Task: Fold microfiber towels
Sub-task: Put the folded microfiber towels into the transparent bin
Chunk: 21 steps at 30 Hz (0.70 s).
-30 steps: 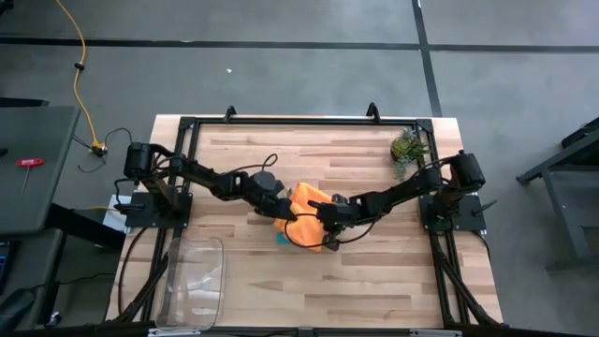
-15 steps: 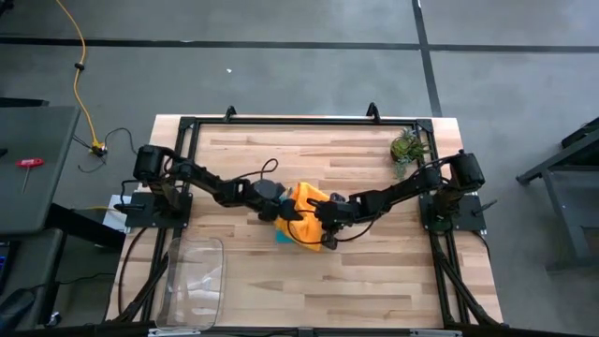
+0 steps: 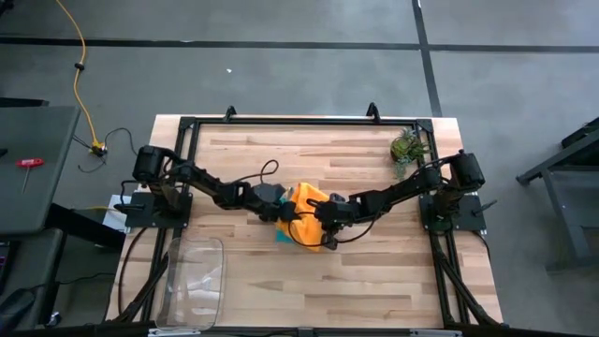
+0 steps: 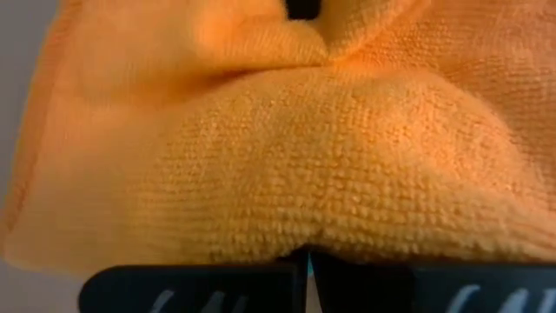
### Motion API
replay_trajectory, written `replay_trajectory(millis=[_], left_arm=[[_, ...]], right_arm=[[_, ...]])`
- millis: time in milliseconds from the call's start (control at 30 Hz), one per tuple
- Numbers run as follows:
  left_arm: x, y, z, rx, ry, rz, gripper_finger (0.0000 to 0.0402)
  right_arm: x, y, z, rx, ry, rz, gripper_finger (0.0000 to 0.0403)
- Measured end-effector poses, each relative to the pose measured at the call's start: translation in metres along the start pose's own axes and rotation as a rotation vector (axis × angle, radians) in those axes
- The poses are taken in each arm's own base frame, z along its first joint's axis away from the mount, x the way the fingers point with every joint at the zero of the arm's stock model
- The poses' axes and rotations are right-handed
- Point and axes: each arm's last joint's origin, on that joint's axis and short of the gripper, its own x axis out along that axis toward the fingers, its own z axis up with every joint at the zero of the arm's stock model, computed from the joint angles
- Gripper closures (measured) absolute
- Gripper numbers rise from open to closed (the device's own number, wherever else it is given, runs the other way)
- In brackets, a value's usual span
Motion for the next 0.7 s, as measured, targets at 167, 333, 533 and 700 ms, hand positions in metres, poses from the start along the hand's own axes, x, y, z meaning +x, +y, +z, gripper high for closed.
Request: replay_trajectory(millis=[167,333,533,700], left_arm=[[-0.001,-0.002,0.003,0.022,-0.022,-0.03,0.0357],[-0.012,-0.008,0.02,0.094,-0.034,-0.054,0.0357],[-0.042,-0.019,0.044,0.16,-0.095,-0.041,0.0357],[-0.075,-0.028,0.063,0.205,-0.125,-0.052,0.0357]], right_arm=[[0.0,0.0,0.0,-0.036,0.001,0.004,0.0403],[-0.013,0.0,0.001,-0.075,0.022,-0.007,0.0403],[-0.045,-0.004,0.0,-0.082,0.071,-0.088,0.0403],[-0.071,-0.01,-0.004,-0.094,0.119,-0.173,0.0403]])
